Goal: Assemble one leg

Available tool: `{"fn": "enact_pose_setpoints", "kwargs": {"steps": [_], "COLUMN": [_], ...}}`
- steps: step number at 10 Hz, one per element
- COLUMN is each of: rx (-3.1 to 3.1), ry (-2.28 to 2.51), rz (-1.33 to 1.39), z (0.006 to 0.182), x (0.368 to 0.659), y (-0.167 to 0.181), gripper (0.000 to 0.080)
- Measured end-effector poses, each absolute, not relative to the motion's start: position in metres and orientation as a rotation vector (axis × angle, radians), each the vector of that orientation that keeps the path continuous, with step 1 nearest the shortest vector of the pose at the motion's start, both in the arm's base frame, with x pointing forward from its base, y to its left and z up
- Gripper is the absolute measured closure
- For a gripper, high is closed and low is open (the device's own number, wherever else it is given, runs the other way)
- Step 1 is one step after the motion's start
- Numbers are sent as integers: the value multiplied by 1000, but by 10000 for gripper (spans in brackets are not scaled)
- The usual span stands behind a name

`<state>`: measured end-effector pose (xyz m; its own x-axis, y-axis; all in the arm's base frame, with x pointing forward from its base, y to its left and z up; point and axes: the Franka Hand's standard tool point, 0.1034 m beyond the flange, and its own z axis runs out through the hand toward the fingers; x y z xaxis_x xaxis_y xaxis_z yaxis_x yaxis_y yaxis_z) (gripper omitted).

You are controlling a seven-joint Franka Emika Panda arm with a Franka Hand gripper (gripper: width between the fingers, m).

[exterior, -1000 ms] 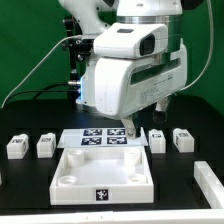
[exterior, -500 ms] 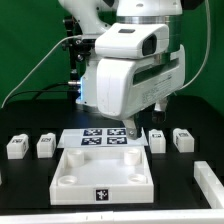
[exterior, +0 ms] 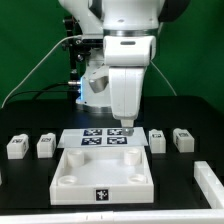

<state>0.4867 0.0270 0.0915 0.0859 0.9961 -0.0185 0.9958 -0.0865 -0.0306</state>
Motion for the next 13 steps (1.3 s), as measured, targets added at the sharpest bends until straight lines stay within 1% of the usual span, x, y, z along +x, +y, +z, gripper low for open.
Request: {"fn": "enact_pose_setpoints", "kwargs": {"steps": [1,4,5,7,8,9,10,11,13], "rx": [-2231,-2213,-2194,-2162,-2150,-2162,-2163,-2179,-2201], "ry": [-2202,-2219,-2236,-2266,-2275,-2247,-2224,-2202,-2179], "rz": [54,56,52,24,9,7,21,20,22], "z": [92,91,84,53,40,25,14,9,9], "x": [490,490,485,436,424,419,418,420,423], "y": [28,26,20,3,-3,-7,-8,-6,-7], "gripper": [150,150,150,150,150,150,150,150,150]}}
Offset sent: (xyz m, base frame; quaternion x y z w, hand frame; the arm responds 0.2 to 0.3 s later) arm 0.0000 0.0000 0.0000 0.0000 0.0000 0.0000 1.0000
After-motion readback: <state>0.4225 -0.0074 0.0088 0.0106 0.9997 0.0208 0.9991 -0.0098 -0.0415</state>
